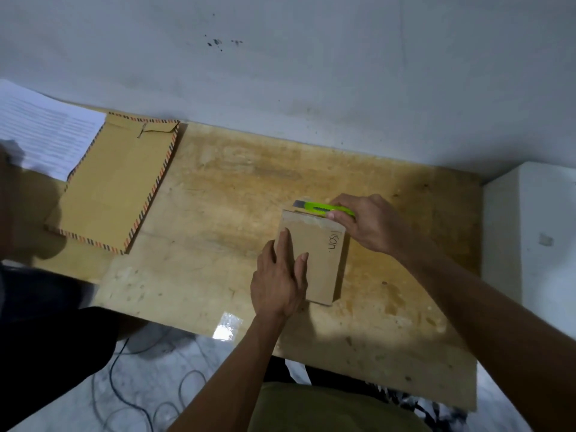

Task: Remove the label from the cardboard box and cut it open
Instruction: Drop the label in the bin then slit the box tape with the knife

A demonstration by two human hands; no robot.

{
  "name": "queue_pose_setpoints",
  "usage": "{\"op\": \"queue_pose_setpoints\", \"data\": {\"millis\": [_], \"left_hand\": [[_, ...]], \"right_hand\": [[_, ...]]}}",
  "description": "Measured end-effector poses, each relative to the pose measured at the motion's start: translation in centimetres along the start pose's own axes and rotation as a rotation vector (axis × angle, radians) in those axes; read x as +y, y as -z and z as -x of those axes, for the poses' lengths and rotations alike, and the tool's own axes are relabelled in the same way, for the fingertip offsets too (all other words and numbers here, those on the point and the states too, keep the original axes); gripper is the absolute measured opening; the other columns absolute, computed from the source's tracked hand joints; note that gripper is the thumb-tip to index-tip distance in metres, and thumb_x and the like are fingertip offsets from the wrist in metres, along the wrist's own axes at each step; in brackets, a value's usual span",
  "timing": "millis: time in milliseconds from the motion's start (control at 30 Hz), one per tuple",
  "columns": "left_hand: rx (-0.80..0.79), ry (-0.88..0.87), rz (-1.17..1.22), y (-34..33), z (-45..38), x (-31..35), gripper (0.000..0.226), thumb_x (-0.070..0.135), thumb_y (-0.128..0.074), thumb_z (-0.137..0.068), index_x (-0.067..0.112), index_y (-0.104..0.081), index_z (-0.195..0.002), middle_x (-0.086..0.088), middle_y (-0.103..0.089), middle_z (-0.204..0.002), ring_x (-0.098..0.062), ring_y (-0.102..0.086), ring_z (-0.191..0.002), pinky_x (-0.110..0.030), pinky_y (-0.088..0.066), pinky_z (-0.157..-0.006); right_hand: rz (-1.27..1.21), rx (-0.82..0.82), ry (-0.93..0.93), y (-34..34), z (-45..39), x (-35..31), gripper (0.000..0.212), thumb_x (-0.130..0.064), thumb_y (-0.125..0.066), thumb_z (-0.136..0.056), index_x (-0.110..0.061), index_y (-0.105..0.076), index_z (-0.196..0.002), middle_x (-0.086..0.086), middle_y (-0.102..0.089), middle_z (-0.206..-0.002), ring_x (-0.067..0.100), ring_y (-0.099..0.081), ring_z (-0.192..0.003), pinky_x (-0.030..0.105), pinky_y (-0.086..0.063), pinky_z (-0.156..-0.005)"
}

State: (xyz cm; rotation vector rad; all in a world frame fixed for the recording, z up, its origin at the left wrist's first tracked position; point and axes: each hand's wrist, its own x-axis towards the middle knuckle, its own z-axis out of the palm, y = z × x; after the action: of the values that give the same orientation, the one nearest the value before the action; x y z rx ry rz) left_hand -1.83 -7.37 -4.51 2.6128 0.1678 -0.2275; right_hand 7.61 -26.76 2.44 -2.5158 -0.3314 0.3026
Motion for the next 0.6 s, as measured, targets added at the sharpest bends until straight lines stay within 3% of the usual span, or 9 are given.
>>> {"op": "queue_pose_setpoints", "data": {"millis": [100,233,433,600], "left_hand": [[0.010,-0.001,0.001,0.1,0.1,0.0,0.060,0.055,-0.034,-0.100,0.028,-0.023,-0.153,-0.007,-0.046,-0.136,-0.030,-0.053,-0.115,-0.044,-0.054,-0.076],[0.010,-0.003,-0.009,0.0,0.1,0.0,0.061,0.055,-0.034,-0.100,0.027,-0.023,-0.154,-0.007,-0.046,-0.137,-0.032,-0.052,-0.117,-0.045,-0.053,-0.076],[0.002,0.007,0.002,0.0,0.1,-0.2,0.061,0.057,-0.032,-0.100,0.029,-0.021,-0.153,-0.006,-0.045,-0.138,-0.032,-0.052,-0.118,-0.046,-0.054,-0.079],[0.010,0.003,0.007,-0.1,0.1,-0.2,0.061,0.057,-0.033,-0.100,0.028,-0.022,-0.153,-0.007,-0.045,-0.138,-0.031,-0.053,-0.116,-0.044,-0.053,-0.077]], "right_hand": [[0.015,-0.102,0.098,0.1,-0.9,-0.2,0.036,-0.029,-0.047,-0.101,-0.019,-0.050,-0.136,0.010,-0.070,-0.089,0.018,-0.058,-0.063,0.027,-0.036,-0.055],[0.065,-0.159,0.157,-0.3,-2.1,-0.5,0.041,-0.032,-0.042,-0.103,-0.021,-0.049,-0.141,0.012,-0.069,-0.121,0.026,-0.067,-0.091,0.031,-0.048,-0.065],[0.085,-0.117,0.203,-0.9,-1.9,-0.7,0.038,-0.032,-0.044,-0.102,-0.019,-0.056,-0.136,0.012,-0.074,-0.109,0.025,-0.069,-0.084,0.025,-0.037,-0.056],[0.090,-0.109,0.188,-1.1,-1.6,-0.6,0.038,-0.032,-0.043,-0.102,-0.019,-0.056,-0.136,0.013,-0.073,-0.111,0.026,-0.069,-0.085,0.031,-0.046,-0.060]]}}
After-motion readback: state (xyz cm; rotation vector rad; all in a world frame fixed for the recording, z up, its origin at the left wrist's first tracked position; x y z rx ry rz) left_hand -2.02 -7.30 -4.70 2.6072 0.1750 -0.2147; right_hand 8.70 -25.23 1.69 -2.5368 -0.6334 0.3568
